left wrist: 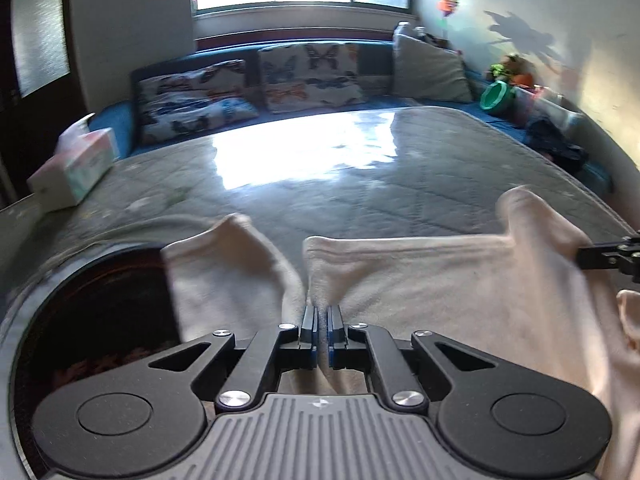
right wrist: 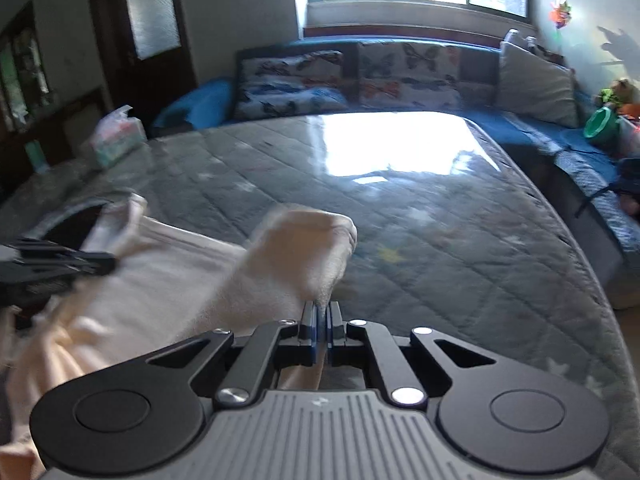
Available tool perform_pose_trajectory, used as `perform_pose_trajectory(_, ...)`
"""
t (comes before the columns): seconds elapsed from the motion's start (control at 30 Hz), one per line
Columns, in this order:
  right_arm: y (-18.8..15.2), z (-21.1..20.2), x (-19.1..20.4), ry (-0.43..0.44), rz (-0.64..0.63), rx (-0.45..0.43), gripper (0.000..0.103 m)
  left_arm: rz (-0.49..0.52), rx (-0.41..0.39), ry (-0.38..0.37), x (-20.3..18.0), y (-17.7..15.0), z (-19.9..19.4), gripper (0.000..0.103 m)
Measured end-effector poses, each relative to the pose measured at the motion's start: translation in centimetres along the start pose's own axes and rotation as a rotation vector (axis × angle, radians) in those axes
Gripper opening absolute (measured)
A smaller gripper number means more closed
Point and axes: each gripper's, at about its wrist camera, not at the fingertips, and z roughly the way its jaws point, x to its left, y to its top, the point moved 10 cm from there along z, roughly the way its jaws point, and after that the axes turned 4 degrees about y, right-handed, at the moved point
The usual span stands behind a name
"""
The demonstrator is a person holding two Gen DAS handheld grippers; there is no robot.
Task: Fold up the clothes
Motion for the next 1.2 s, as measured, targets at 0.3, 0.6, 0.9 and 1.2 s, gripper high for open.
perform_pose_trajectory(0.3,0.8,0.6,0.2,-0.021,-0.038,-0.013,0.01,-0.032,0.013,0.07,3.4,-0.9,-0.8,0.005)
perform_pose_trajectory(0.6,2.4,4.4,2.4,-0.001,-0.124,0.007,0.01,-0.072,0.015,0.115,5.1,-1.0,-0.9,0.005)
perform_pose_trajectory(0.9,3.1,3.1,3.5,0.055,-0.145,0.004,0.013,-0.083,0.01,0.089,5.2,-1.2,-1.7,0.012)
perform_pose_trajectory(1.2,-2.2,-1.6,8.8,0.201,-0.284,0.058,0.025,-0.037,-0.032,-0.02,0.9,-2.1,-6.3,0.022)
